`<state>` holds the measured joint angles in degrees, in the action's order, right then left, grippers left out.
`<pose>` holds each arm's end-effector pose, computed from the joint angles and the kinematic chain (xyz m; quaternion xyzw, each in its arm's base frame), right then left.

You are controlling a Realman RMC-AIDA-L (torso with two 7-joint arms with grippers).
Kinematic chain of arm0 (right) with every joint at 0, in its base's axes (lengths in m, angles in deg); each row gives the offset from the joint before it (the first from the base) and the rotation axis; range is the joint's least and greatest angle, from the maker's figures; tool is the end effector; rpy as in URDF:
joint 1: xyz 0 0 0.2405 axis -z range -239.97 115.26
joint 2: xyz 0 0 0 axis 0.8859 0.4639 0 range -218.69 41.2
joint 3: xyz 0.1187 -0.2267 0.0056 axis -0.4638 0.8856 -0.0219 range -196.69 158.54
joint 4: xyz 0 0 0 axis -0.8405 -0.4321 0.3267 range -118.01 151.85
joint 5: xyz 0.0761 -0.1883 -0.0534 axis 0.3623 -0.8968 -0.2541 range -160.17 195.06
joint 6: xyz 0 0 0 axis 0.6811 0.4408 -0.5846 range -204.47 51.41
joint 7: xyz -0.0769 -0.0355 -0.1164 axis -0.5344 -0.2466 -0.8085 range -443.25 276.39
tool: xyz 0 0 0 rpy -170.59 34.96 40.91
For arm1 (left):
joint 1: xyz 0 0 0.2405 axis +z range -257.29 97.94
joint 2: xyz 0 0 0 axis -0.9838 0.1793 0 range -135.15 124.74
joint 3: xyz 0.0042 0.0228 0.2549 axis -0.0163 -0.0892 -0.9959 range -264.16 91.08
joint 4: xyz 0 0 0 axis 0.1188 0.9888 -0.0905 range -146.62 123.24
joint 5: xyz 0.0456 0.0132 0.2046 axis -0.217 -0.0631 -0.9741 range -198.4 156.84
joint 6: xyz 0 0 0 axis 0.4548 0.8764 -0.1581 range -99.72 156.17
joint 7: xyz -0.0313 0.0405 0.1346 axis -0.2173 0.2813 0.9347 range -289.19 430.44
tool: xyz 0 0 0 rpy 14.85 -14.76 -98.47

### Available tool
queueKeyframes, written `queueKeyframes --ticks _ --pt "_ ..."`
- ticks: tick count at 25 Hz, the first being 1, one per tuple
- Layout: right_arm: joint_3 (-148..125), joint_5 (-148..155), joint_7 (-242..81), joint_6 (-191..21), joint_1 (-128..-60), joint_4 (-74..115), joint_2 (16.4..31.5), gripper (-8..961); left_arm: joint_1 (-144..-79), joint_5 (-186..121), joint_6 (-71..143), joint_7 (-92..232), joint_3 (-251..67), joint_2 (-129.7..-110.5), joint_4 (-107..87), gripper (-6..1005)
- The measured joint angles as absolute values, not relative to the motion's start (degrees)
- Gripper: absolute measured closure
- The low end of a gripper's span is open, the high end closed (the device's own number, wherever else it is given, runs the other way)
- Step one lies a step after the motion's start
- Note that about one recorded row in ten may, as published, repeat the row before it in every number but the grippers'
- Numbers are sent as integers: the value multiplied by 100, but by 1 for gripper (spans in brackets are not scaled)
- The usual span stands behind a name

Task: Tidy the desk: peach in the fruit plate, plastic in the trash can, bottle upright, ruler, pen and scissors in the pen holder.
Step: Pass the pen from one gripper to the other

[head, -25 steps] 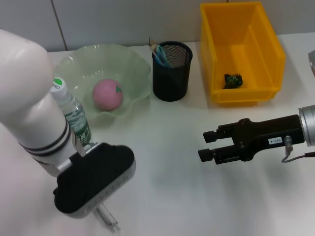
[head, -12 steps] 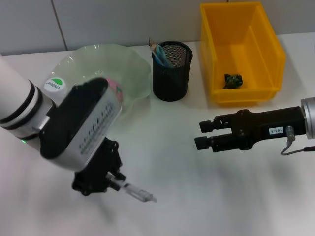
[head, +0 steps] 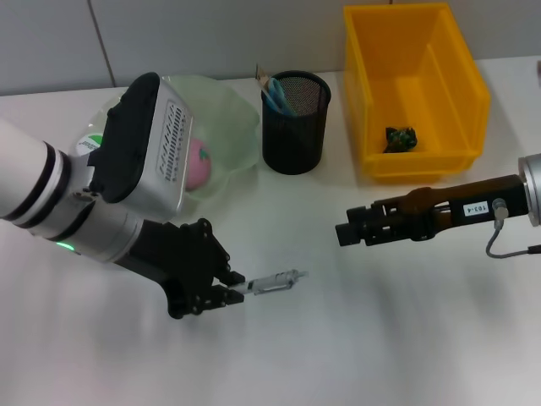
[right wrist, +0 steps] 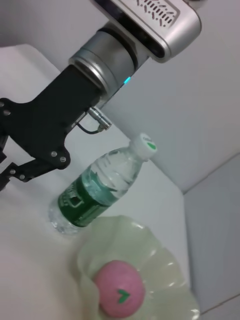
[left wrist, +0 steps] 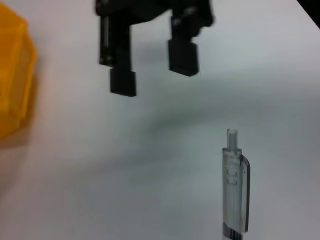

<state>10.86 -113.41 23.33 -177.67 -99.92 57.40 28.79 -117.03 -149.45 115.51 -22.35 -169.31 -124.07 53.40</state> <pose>0.2442 0.3347 0.0199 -0.9024 0.3848 0.1941 0.0050 -0.1592 0.3375 -0.0466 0.9925 -0.0857 -0.0858 0.0170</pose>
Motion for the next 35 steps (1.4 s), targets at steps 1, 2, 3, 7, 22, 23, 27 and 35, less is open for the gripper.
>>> queueKeyframes --ticks 1,2,3,7,22,23,27,35 --pt "1147 -11350 2476 -17778 -9998 5753 2866 267 -11693 -14928 11542 -2309 -16947 -12410 5336 853" --pt "1244 -11352 2630 -17790 -10009 5774 2847 268 -11693 -14928 11542 -2309 -16947 -12410 5336 852" --pt "1324 -11354 2806 -17805 -10023 5796 2833 268 -11653 -14838 11474 -2560 -17057 -12413 5297 852" --pt "1459 -11358 3548 -17917 -10134 5838 2764 268 -11674 -14755 11371 -2856 -17109 -12408 5116 851" --pt "1956 -11515 5542 -17884 -10663 5677 2603 267 -11658 -14475 11097 -3495 -17097 -12405 4856 845" --pt "1991 -11518 5590 -17852 -10693 5657 2603 267 -11655 -14464 11079 -3502 -17093 -12406 4853 845" --pt "2173 -11562 5790 -17706 -10843 5543 2592 267 -11647 -14414 10966 -3568 -17080 -12409 4806 843" --pt "2359 -11589 5946 -17433 -11166 5148 2537 267 -11768 -14348 10877 -3944 -17060 -12415 4786 840"
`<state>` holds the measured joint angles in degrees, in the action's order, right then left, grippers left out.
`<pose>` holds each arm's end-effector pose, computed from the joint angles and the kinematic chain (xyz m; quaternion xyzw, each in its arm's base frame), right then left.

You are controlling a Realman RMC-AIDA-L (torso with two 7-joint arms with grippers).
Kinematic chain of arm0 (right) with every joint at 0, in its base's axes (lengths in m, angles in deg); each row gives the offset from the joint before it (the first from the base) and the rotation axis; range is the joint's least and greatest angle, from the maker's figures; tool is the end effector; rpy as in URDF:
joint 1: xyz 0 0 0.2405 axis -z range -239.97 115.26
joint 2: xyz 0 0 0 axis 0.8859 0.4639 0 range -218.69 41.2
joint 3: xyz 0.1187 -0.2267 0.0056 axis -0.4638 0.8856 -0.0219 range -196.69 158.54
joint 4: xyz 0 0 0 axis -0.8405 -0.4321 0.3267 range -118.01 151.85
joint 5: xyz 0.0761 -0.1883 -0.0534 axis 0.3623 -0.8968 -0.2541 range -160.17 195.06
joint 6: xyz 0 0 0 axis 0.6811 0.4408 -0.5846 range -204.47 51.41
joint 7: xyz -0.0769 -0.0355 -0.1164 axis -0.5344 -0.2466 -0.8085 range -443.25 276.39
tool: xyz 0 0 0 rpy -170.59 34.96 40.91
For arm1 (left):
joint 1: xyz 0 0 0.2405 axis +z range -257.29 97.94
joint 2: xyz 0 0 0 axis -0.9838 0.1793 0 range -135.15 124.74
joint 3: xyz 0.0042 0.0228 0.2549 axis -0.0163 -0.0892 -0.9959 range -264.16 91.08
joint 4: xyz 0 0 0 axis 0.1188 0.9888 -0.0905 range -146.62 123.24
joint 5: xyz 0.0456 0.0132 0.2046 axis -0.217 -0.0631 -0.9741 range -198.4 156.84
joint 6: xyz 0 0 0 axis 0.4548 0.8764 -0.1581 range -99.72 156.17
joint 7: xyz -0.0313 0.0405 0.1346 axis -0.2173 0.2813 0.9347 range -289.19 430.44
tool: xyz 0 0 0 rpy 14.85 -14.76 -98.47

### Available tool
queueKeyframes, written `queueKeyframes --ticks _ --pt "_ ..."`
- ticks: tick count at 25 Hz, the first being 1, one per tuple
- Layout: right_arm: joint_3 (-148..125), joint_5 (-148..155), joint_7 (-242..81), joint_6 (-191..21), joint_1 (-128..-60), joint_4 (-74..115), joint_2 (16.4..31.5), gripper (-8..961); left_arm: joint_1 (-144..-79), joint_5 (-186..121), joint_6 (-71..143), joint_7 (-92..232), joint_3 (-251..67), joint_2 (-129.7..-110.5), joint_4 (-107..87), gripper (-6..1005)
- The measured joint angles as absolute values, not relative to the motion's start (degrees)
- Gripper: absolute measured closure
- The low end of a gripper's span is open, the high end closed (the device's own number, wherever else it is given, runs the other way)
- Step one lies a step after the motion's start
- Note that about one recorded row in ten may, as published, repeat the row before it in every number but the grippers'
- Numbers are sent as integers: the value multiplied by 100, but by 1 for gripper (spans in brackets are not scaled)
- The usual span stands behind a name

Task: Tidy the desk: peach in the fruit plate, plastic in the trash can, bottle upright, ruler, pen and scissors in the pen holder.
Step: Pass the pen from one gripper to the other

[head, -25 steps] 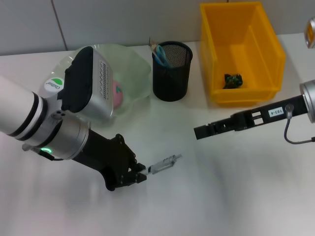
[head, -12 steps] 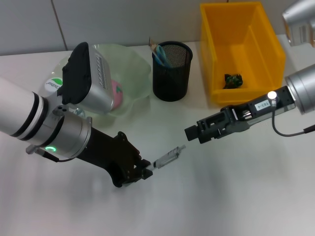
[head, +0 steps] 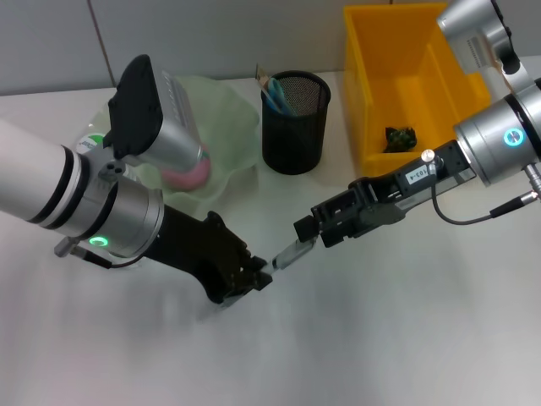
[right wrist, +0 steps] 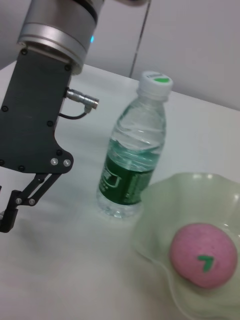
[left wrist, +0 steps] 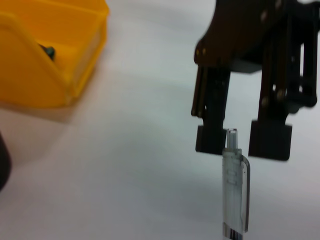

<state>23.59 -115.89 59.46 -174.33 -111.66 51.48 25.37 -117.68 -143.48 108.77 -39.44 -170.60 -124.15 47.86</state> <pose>0.1935 0.3704 0.0033 0.8151 -0.5728 -0.0560 0.0656 -0.1577 0.3441 -0.0620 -0.9947 -0.0945 0.0394 0.0083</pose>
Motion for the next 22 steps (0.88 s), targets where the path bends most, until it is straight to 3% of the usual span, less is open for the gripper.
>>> queueKeyframes --ticks 22 --pt "2722 -11588 6183 -17020 -11333 5112 2653 268 -11801 -14371 10491 -4217 -17296 -12407 4754 832"
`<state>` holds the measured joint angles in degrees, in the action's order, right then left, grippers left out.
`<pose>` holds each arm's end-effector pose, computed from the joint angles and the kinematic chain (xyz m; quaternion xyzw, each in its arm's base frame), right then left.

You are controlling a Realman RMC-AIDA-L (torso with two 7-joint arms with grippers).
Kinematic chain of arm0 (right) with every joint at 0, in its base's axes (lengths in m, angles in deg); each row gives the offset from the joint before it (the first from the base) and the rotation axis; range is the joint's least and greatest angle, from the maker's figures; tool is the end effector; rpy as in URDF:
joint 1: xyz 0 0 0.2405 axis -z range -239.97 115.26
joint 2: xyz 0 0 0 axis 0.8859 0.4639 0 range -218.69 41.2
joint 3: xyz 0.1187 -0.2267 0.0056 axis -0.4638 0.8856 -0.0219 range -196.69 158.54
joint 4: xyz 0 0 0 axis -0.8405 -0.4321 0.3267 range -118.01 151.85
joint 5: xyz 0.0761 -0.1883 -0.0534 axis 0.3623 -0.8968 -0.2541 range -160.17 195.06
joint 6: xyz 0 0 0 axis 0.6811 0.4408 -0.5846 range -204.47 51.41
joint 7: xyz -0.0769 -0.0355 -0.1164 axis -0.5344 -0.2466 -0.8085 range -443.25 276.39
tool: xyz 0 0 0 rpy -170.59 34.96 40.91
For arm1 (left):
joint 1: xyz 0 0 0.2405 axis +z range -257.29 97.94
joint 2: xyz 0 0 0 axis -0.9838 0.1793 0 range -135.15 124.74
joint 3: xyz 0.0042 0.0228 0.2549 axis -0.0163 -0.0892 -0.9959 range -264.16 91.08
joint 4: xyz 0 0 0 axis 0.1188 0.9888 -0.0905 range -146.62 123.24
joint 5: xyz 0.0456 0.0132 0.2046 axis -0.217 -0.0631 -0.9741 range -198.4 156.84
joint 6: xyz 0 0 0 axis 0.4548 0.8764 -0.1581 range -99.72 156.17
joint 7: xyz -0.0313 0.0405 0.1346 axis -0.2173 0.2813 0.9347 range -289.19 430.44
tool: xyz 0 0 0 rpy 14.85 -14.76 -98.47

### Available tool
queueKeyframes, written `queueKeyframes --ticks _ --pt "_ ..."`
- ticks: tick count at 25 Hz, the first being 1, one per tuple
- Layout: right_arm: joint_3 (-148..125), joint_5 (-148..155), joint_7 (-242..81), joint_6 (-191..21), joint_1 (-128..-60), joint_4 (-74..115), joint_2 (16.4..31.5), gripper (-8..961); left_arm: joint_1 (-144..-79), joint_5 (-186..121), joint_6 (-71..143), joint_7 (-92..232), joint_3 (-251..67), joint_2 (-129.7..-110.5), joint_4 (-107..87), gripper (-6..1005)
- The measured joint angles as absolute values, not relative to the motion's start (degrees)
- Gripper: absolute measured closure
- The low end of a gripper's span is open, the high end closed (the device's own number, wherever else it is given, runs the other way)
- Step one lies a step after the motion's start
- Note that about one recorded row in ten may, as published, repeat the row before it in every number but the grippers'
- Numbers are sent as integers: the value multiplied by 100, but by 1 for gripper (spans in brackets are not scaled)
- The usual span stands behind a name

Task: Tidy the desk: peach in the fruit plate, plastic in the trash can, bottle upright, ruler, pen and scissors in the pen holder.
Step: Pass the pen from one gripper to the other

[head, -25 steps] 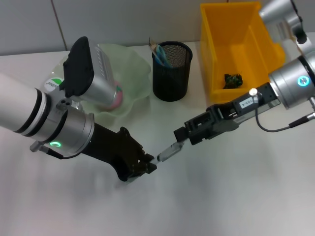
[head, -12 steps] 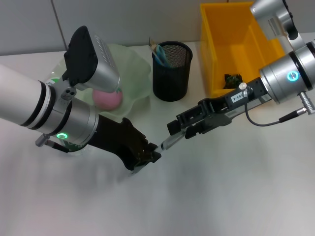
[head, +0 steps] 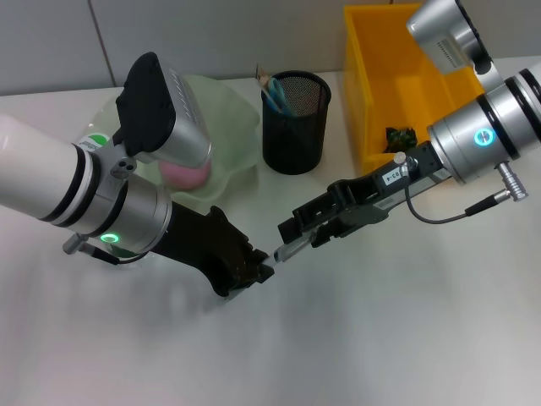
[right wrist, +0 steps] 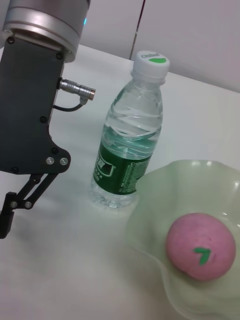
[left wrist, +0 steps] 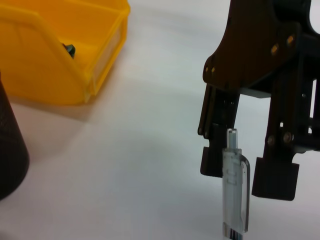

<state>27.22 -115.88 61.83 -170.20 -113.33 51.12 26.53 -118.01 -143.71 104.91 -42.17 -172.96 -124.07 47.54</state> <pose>0.1837 0.3772 -0.0121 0.8170 -0.5734 -0.0366 0.0486 -0.1560 0.3490 -0.0682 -0.9930 -0.1051 0.0453 0.0291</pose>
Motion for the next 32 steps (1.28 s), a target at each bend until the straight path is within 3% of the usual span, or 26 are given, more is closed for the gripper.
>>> queueKeyframes --ticks 5,10,15,29,32 --pt "2724 -11588 6218 -17004 -11333 5110 2659 267 -11805 -14374 10482 -4215 -17296 -12407 4742 831" --pt "2724 -11588 6235 -17004 -11334 5110 2649 374 -11808 -14374 10482 -4227 -17293 -12400 4738 829" --pt "2724 -11588 6245 -16980 -11342 5110 2635 620 -11808 -14374 10482 -4229 -17293 -12400 4737 827" --pt "2796 -11657 6230 -16812 -11366 5111 2654 630 -11828 -14374 10486 -4208 -17293 -12409 4778 822" --pt "2795 -11659 6218 -16808 -11375 5120 2656 703 -11840 -14374 10477 -4198 -17293 -12413 4777 821"
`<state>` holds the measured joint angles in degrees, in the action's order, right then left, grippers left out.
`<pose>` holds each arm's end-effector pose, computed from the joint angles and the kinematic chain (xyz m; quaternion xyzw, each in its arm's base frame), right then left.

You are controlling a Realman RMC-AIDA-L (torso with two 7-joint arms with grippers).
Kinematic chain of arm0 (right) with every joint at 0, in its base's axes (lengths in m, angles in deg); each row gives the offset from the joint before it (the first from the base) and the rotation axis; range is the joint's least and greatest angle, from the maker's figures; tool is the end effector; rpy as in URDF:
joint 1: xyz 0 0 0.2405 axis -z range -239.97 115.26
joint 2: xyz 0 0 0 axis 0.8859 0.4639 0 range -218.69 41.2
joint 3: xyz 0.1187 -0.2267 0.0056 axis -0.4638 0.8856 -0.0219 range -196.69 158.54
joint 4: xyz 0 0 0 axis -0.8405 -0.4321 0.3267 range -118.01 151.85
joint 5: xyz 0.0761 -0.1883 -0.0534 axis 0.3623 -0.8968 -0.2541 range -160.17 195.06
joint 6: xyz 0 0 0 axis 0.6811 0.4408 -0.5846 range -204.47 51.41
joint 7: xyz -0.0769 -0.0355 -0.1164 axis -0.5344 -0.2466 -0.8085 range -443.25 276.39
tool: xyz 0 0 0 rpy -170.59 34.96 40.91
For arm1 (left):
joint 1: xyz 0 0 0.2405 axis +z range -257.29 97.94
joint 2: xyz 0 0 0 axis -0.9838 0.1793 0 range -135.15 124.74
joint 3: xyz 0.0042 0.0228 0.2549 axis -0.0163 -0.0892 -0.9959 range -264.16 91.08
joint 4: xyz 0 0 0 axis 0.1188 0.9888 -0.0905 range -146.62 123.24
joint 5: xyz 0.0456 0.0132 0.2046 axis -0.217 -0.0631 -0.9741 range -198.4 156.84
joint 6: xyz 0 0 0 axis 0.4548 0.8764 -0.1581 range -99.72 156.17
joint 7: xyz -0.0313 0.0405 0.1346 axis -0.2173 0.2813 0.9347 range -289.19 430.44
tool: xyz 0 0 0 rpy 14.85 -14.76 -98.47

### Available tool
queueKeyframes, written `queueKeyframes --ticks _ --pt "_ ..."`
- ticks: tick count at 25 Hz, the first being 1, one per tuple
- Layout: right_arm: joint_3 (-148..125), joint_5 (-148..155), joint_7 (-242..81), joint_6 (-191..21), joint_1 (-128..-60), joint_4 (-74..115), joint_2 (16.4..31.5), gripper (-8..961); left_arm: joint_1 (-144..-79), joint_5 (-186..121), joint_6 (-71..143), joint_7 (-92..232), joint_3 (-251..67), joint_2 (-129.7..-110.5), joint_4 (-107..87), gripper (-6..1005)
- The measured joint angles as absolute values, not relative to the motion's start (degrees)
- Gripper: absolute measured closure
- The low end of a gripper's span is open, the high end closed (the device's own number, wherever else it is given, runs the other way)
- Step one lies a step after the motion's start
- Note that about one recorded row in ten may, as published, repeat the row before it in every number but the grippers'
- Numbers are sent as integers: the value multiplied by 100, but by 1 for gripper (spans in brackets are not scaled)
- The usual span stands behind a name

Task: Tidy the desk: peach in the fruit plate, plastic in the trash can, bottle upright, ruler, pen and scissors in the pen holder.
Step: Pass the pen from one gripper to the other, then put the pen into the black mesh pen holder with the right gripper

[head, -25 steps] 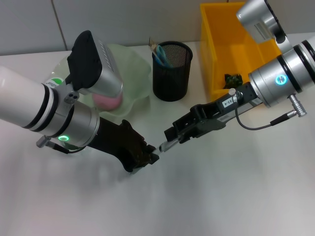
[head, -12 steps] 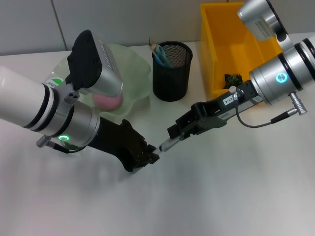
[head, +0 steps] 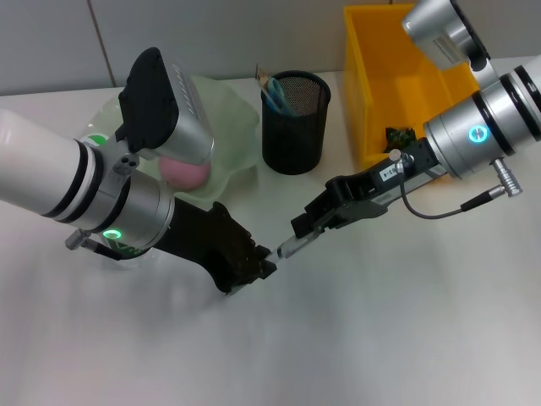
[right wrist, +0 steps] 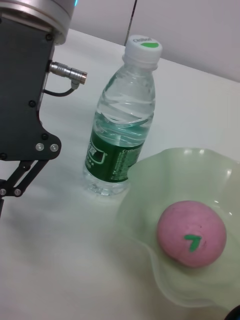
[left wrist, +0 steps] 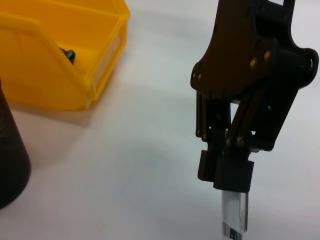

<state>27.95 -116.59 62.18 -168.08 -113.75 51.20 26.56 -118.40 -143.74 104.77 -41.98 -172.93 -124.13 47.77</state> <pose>0.1839 0.3825 -0.0137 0.8192 -0.5719 -0.0313 0.0296 -0.1525 0.3505 -0.0681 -0.9937 -0.0983 0.0440 0.0311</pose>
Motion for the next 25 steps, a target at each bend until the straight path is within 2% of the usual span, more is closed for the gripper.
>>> queueKeyframes --ticks 2,8,21,25 --pt "2794 -11659 6211 -16805 -11377 5132 2656 751 -11844 -14373 10459 -4195 -17293 -12413 4772 820" --pt "2794 -11658 6196 -16756 -11381 5144 2656 801 -11860 -14374 10405 -4209 -17293 -12411 4754 818" --pt "2794 -11659 6185 -16734 -11414 5155 2635 813 -11923 -14372 10407 -4254 -17261 -12403 4744 813" --pt "2794 -11649 6182 -16747 -11423 5155 2626 815 -11923 -14372 10410 -4256 -17240 -12397 4742 639"
